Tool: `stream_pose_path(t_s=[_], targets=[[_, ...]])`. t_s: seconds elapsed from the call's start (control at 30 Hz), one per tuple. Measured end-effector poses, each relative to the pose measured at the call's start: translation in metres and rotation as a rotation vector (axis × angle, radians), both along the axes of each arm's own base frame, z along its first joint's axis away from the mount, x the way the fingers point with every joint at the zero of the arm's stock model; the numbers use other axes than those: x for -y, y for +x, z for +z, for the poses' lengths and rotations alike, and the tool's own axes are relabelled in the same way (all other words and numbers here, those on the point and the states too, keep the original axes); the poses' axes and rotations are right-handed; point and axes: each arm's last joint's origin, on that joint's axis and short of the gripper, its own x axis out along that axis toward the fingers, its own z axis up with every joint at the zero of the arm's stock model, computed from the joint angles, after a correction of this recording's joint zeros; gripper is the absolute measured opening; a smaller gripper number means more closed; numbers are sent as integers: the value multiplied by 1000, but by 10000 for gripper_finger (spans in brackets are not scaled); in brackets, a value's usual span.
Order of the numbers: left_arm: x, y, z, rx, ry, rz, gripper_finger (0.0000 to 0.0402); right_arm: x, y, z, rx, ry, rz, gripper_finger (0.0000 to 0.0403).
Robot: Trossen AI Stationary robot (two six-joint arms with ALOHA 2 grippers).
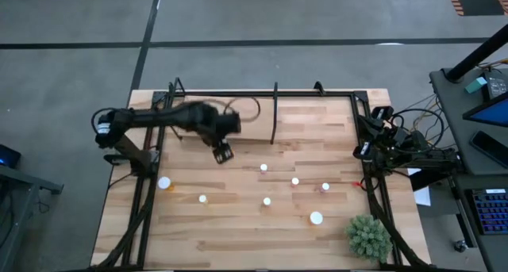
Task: Pick and place medicine bottles onto shelf by color
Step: Put the bottom left orange pill bottle on the shelf
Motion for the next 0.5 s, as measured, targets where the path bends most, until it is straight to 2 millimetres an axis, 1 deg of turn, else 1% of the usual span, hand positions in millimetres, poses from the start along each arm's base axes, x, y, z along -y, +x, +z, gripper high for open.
stream_pose_path(t_s=[0.13,0.23,0.33,0.5], targets=[[-34,-8,-7,-33,21,97,200,0,0,0,0,-2,-2,9],[-52,-14,-9,-43,21,147,200,0,0,0,2,-6,-6,9],[-65,-20,-12,-55,18,175,200,0,0,0,1,-7,-6,9],[-76,-25,-23,-81,9,209,200,0,0,0,1,-7,-6,9]])
